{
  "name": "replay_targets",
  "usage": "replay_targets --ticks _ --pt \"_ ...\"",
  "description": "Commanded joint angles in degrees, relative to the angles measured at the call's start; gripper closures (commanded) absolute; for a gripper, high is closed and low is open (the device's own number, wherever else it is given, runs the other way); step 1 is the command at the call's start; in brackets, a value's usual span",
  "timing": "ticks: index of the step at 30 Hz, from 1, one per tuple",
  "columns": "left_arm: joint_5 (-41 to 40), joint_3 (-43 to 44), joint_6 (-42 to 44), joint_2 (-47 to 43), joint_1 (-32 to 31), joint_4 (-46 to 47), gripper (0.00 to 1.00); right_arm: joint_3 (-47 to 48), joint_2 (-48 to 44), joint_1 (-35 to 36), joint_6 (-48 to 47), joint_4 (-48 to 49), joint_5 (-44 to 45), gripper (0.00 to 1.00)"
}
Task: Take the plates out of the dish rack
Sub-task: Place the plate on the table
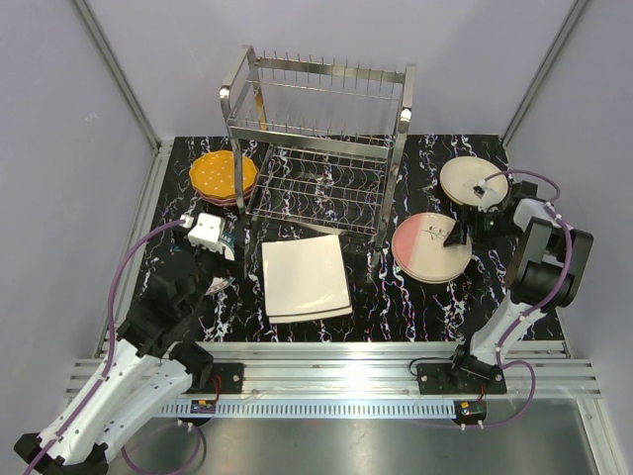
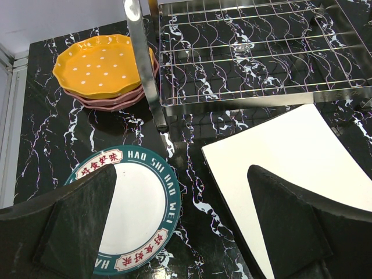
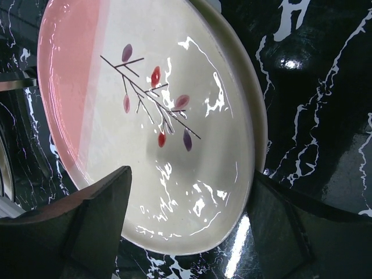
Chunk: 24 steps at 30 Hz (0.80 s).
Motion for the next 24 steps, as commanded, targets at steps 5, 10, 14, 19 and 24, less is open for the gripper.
replay_targets --ticks 5,10,14,19,24 --pt "-0.21 -0.21 0.01 -0.69 0.28 1.44 0.01 -0.17 -4.04 1.32 -0.51 2.61 2.28 0.11" --pt "-0.21 -0.12 0.01 -0.78 0.28 1.44 0.01 -0.70 -4.74 1.67 -0.86 3.14 3.51 0.00" --pt "-0.21 -0.21 0.01 -0.87 0.28 1.35 0.01 -0.79 -5.01 1.85 -1.04 3.31 4.22 0.00" --pt "-0.30 -0.12 0.01 -0.96 0.28 1.35 0.01 -1.32 -6.06 1.85 -1.04 4.45 5.97 0.00" --pt "-0.30 -0.21 0.01 -0.96 0.37 1.26 0.01 -1.58 -7.29 1.85 -1.30 5.34 8.26 0.00"
